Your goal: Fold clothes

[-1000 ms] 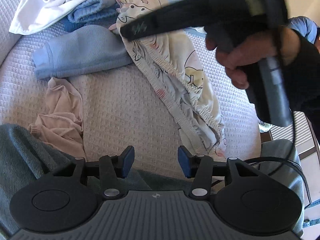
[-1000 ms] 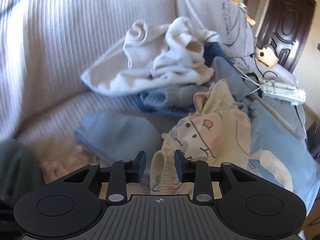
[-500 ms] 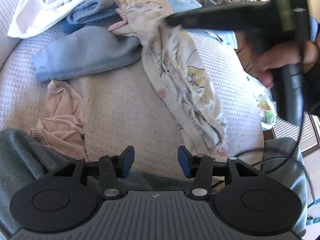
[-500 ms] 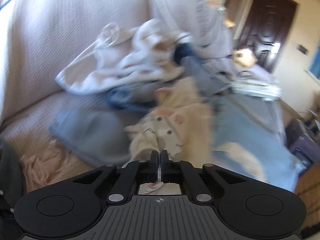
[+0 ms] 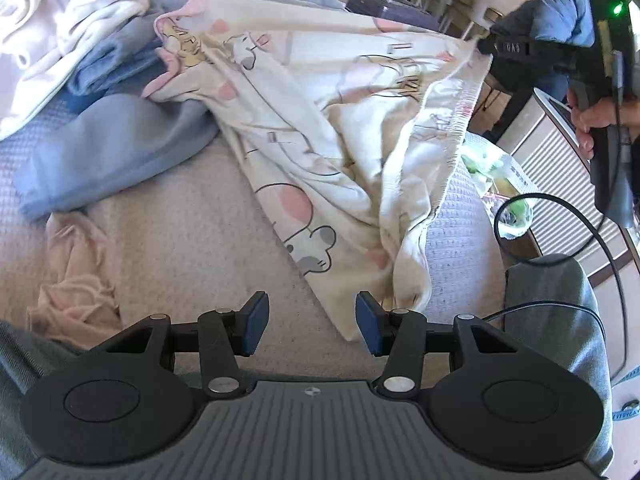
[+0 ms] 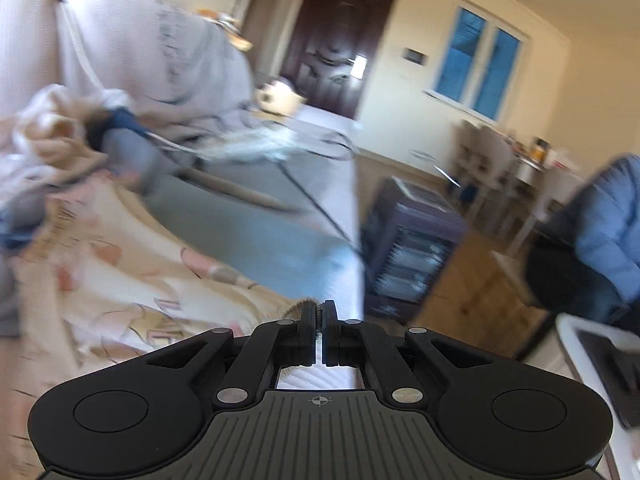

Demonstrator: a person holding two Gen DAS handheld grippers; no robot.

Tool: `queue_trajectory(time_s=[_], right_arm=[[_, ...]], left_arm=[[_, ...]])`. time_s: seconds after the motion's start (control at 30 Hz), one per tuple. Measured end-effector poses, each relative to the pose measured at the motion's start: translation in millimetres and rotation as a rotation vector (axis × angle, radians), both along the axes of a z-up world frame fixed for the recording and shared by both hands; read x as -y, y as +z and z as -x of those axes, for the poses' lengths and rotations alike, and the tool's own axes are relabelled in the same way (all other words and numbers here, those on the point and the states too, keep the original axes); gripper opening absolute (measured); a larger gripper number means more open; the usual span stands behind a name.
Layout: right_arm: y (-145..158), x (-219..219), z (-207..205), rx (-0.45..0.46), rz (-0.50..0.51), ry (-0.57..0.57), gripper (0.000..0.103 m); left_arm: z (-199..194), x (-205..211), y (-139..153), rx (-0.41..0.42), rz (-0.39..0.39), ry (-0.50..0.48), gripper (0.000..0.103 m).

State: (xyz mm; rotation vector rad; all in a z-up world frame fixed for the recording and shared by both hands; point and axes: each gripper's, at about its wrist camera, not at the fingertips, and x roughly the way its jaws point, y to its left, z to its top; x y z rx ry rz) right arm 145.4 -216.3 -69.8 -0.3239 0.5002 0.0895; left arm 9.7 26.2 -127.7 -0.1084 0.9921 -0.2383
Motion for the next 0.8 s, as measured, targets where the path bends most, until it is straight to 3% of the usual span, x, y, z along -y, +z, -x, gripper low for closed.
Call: queue_trajectory(time_s=[0.37,0.5,0.63,0.7,0.8], right_arm=[[-62.8,37.1,-46.0,-0.144,-0.027,-0.119,0.003],[-64.8,42.0,-44.7,-0.194,-0.043,-0.104,0.010],[-53.4,49.6,-32.7,-0.162,-0.058,-0.105,0.022],[-46.6,55.0,-24.1,-0.144,-0.058,-0.105,0.022],[-36.1,67.7,-9.5,-0.170,-0.139,-0.092,0.022]], left_arm=[[-11.2,24.7,-2.9,-0.015,-0.020,-0.042,0.045],[-15.4,33.5,-1.4,-0.012,-0.017,-0.068,0.045],[-17.1,44.6,-0.5,-0.009,-0.007,-0.099,0.045],[-17.4,50.3,-0.3,-0.008,-0.005,-0.115,0.046],[-18.2,58.3,-1.8,-0.012,-0.002,-0.141,0.046]])
